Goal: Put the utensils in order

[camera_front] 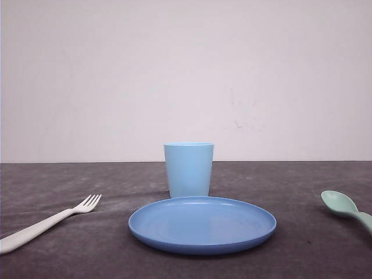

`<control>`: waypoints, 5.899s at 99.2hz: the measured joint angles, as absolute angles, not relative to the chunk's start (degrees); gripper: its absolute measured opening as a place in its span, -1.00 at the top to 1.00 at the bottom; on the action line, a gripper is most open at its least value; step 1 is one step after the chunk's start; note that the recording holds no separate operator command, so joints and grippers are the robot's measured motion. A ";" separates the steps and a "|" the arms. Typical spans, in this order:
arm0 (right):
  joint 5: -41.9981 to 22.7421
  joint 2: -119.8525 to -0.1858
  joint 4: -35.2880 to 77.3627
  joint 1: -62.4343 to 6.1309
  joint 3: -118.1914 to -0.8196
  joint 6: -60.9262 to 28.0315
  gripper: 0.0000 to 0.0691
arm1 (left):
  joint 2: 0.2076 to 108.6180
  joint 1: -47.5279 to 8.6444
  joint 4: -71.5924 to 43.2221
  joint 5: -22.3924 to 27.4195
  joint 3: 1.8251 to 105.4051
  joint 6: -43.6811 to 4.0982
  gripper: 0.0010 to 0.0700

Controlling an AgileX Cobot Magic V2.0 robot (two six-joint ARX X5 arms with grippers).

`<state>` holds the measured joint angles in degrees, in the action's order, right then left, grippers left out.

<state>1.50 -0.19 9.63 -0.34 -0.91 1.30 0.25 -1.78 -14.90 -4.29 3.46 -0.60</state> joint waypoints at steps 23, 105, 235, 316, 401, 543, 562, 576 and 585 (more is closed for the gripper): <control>1.48 -0.19 9.61 -0.34 -0.91 1.32 0.99 | 0.25 -1.78 -14.90 -4.29 3.46 -0.60 0.95; 1.48 -0.19 9.61 -0.32 -0.91 1.30 0.99 | 0.25 -1.78 -14.87 -4.29 3.46 -0.60 0.95; 7.79 -18.44 20.53 -0.34 -26.52 20.97 0.99 | 14.55 -1.78 -19.99 3.03 25.58 -18.61 0.96; 11.97 -41.63 31.97 -3.60 -42.13 8.78 0.14 | 44.62 -6.68 -30.26 6.98 42.06 -14.35 0.02; 11.97 -47.09 32.64 -4.51 -42.13 8.78 0.14 | 77.69 -33.34 -21.98 -4.84 42.06 -22.76 0.02; 10.28 -47.09 29.19 -4.51 -42.13 7.73 0.14 | 77.43 -39.46 31.31 -14.70 46.76 -9.13 0.92; 9.74 -47.09 28.03 -4.51 -42.13 7.73 0.14 | 87.61 -39.83 45.01 -14.68 46.76 -8.12 0.92; 8.80 -47.09 27.75 -4.51 -42.13 7.70 0.14 | 93.25 -41.17 49.76 -14.66 46.76 -8.12 0.92; 8.75 -47.09 27.62 -4.51 -42.13 7.68 0.14 | 96.09 -41.82 51.46 -14.63 46.76 -8.19 0.92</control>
<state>8.75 -47.09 27.62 -4.51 -42.13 7.68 96.09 -41.82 51.46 -14.63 46.76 -8.19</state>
